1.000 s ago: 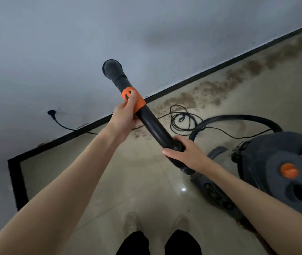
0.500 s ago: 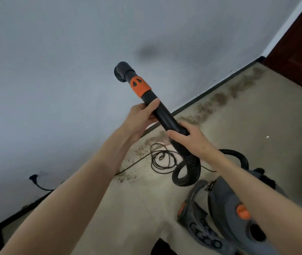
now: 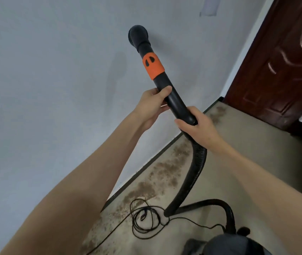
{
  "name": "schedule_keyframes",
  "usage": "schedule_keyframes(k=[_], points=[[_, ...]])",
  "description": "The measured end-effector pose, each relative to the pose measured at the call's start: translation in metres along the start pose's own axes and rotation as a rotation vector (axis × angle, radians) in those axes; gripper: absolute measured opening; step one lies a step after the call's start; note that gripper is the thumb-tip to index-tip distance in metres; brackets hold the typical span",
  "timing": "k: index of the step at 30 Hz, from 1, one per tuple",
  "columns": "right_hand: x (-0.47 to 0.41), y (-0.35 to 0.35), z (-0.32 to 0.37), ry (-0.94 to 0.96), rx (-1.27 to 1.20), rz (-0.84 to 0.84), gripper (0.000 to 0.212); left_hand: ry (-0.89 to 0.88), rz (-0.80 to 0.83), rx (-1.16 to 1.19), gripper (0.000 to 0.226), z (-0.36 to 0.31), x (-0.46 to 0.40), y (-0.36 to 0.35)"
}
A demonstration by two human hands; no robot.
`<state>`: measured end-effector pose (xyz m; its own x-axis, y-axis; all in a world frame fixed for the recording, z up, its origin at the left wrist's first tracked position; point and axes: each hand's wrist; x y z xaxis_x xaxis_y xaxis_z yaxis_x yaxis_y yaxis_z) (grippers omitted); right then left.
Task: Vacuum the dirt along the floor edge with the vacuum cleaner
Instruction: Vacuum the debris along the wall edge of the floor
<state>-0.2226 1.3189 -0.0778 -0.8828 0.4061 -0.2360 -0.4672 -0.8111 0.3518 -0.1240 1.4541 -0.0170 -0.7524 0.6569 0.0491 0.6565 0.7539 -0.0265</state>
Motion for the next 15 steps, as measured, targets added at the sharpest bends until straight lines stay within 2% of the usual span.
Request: schedule_keyframes(k=[4, 10, 15], points=[[-0.058, 0.025, 0.001, 0.066, 0.074, -0.089, 0.030, -0.058, 0.064, 0.019, 0.020, -0.025, -0.065, -0.007], [-0.121, 0.077, -0.007, 0.096, 0.189, -0.208, 0.025, -0.108, 0.164, 0.027, 0.027, -0.054, -0.147, -0.040], [-0.167, 0.126, -0.021, 0.130, 0.332, -0.257, 0.024, -0.138, 0.242, 0.048, 0.025, -0.064, -0.212, -0.073]])
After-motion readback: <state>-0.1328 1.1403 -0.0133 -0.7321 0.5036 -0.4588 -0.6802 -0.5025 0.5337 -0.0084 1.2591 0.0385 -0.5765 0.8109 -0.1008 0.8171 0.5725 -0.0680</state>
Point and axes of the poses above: each hand's wrist, its own x-axis away from the middle knuckle, its own y-axis out of the back of the hand, z = x × y, and after that the axes turned 13 degrees about -x, right-handed
